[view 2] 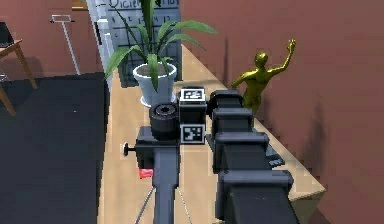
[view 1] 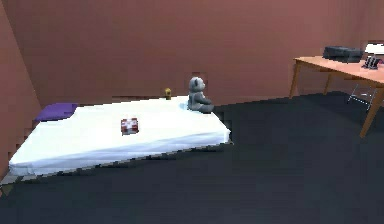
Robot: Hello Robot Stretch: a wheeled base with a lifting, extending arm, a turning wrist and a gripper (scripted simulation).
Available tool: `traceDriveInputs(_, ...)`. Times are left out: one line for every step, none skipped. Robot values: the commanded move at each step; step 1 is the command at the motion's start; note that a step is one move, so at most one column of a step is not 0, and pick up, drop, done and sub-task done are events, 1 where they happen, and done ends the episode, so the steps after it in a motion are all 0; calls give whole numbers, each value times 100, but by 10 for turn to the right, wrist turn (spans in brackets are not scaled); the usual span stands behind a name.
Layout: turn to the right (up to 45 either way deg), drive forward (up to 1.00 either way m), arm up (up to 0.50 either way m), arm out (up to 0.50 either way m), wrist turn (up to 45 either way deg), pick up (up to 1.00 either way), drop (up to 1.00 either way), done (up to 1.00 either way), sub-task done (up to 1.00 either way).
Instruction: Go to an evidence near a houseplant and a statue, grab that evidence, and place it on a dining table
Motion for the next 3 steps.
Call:
traceDriveInputs(0, 0, 0, 0, 450, 0, 0, 0, 0)
traceDriveInputs(0, 0, 0, 0, 450, 0, 0, 0, 0)
traceDriveInputs(0, 0, 0, 0, 450, 0, 0, 0, 0)
